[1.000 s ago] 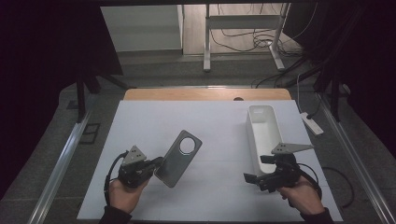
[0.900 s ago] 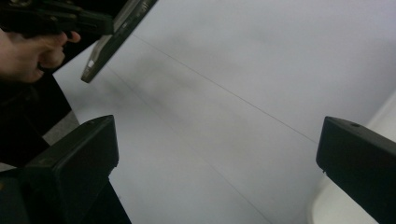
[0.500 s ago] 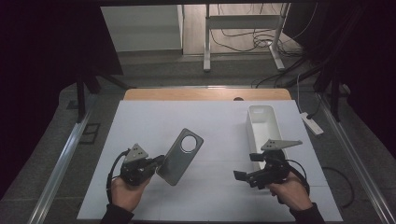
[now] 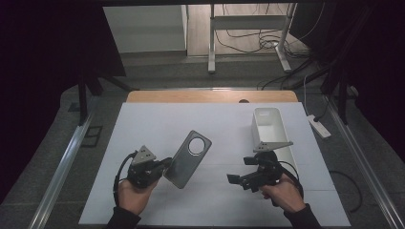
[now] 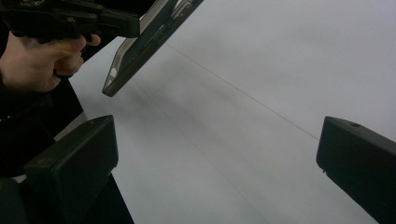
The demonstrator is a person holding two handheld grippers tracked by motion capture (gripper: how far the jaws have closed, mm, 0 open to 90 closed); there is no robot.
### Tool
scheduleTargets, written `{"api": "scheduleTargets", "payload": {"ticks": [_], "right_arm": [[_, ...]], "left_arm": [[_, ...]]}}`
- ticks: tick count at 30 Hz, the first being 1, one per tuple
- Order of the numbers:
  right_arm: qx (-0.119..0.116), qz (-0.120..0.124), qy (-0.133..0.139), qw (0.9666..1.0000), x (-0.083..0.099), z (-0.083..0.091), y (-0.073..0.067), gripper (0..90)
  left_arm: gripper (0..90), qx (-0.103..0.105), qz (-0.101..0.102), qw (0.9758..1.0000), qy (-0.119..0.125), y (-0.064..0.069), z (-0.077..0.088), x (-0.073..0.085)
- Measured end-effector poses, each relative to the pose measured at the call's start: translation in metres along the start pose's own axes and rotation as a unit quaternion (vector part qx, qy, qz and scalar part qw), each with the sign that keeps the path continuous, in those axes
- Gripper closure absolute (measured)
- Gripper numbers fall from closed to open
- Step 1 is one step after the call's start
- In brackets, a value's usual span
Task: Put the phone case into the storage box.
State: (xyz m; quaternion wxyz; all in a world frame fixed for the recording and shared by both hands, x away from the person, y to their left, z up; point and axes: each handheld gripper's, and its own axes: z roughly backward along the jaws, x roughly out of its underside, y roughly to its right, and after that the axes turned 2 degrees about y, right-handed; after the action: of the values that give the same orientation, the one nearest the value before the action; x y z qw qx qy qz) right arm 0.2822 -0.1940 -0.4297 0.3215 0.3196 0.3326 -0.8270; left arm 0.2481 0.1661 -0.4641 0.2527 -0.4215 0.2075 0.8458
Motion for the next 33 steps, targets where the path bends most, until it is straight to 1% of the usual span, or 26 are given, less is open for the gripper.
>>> {"api": "scheduleTargets", "payload": {"ticks": [10,20,26,28,31,33], "right_arm": [[-0.017,-0.006,-0.013,0.9997,-0.003,-0.018,-0.005,0.0],[-0.021,-0.013,-0.014,0.9996,-0.006,-0.03,-0.008,0.0],[-0.03,-0.019,-0.02,0.9991,-0.007,-0.039,-0.011,0.0],[-0.032,-0.019,-0.019,0.9991,-0.008,-0.04,-0.012,0.0],[-0.044,-0.016,-0.005,0.9989,-0.008,-0.043,-0.014,0.0],[-0.043,-0.015,-0.007,0.9989,-0.009,-0.044,-0.014,0.0]], "left_arm": [[89.1,0.005,-0.007,1.0,-0.002,0.008,-0.005,0.0],[89.1,0.01,-0.01,0.9999,-0.003,0.013,-0.008,0.0],[89.1,0.012,-0.014,0.9998,-0.006,0.017,-0.011,0.001],[89.1,0.012,-0.013,0.9998,-0.004,0.018,-0.011,0.001],[89.1,0.014,-0.012,0.9998,-0.001,0.02,-0.011,0.001],[89.1,0.014,-0.012,0.9998,0.0,0.021,-0.011,0.001]]}}
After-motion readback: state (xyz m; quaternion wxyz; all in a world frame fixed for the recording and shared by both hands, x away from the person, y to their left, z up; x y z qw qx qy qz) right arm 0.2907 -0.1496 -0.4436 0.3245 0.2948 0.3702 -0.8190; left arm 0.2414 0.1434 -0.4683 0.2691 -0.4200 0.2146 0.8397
